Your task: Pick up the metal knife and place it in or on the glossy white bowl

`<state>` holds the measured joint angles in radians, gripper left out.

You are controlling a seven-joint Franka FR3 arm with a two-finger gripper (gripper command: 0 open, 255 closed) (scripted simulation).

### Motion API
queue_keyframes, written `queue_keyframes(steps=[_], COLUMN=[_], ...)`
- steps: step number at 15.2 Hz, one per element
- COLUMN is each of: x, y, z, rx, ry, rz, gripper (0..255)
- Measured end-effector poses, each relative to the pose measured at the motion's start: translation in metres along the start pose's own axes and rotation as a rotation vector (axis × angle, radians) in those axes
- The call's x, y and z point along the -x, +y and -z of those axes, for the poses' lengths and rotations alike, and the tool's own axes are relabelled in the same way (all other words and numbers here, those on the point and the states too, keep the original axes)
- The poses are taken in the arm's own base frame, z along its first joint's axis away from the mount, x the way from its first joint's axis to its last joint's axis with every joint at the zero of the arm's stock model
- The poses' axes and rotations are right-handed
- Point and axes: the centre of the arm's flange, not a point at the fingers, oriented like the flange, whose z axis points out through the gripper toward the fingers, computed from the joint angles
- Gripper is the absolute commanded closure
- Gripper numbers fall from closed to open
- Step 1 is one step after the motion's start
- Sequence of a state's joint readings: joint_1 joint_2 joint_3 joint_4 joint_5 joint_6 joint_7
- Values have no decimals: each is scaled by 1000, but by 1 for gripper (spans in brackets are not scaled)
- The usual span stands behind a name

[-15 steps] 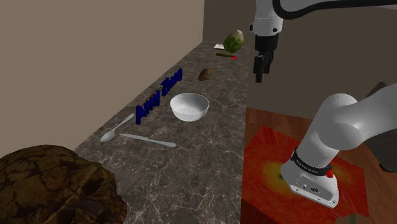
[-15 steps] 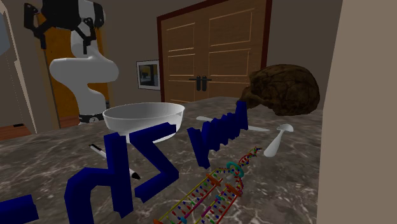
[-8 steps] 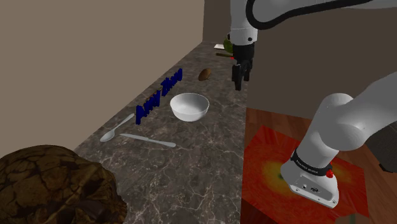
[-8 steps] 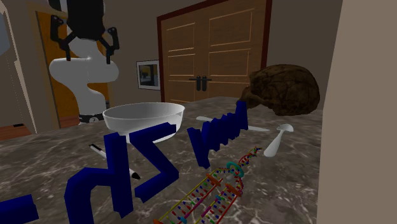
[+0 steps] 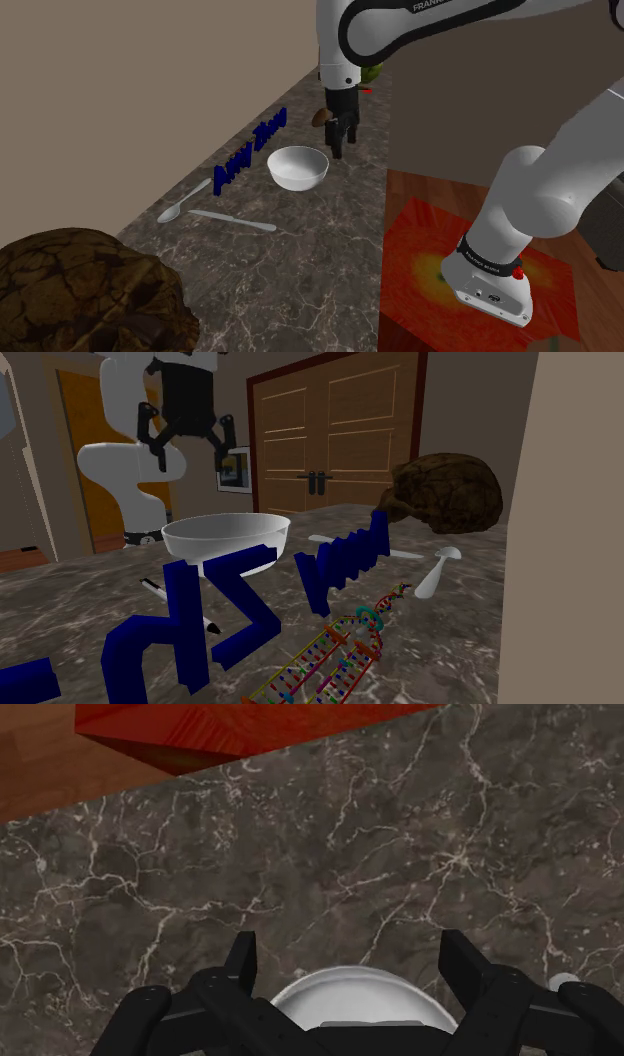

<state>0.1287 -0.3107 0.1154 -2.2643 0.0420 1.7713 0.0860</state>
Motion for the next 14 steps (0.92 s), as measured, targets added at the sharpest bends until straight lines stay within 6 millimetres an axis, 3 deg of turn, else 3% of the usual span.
queue_keyframes(steps=[14], x=[-130], y=[-127], z=[-36], rx=[-55], ry=[-20], rz=[118], gripper=[0])
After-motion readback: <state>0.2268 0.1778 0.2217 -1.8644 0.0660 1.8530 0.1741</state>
